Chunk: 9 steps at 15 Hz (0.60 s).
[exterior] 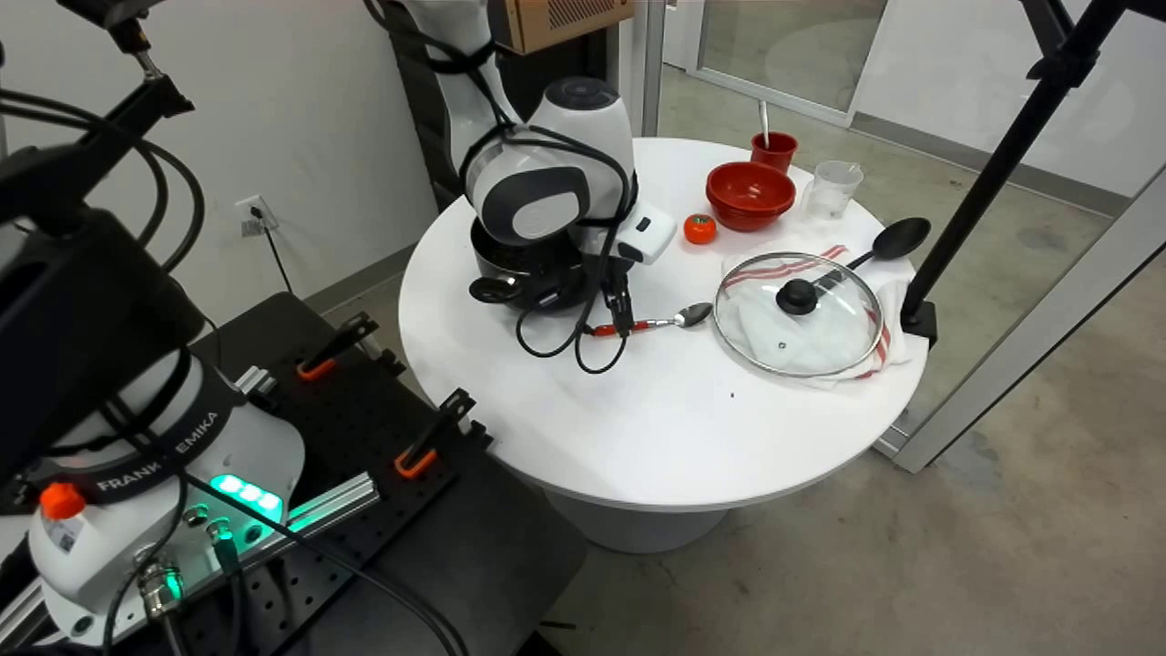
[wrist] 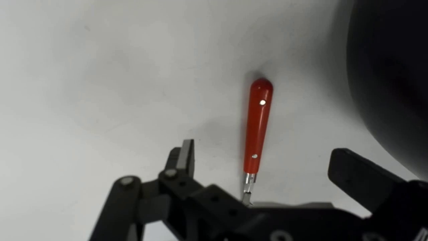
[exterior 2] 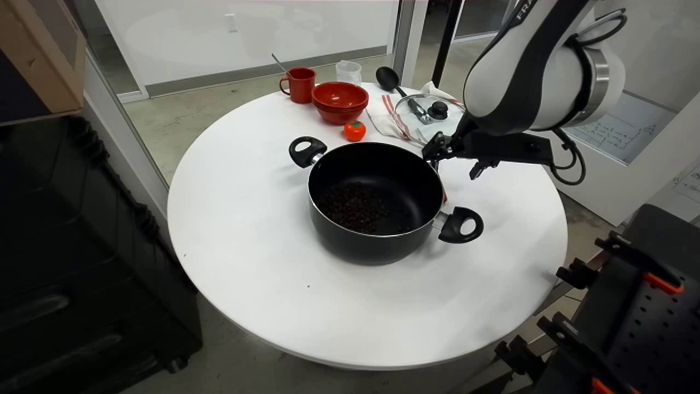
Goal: Place the lid on the table then use the spoon to mix in the pot
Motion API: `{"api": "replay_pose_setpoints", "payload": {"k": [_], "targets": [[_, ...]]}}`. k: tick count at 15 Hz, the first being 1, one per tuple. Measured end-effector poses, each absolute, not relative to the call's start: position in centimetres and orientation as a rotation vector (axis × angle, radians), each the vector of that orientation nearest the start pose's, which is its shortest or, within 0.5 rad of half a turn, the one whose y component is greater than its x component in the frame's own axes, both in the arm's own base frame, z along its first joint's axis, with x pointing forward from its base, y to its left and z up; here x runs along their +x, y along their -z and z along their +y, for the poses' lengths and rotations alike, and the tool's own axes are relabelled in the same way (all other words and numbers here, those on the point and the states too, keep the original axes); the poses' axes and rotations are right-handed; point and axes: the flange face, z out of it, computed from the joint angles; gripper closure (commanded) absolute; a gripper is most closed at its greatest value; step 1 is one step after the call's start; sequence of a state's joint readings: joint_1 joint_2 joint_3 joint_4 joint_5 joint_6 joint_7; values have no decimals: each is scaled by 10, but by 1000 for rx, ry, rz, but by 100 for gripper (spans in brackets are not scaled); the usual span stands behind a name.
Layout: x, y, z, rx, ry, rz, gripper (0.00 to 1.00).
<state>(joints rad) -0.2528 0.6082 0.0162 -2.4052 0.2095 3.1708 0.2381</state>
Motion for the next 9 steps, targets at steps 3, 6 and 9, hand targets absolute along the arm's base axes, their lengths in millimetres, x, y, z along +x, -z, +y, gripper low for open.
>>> {"api": "replay_pose_setpoints", "payload": {"k": [3,6,9], "targets": [[460,-77,-140,-2920,176,1088,0],[454,-60,-153,-2922,89,1130,0],[452,-47,-162,-2926,40,1156,0]]}}
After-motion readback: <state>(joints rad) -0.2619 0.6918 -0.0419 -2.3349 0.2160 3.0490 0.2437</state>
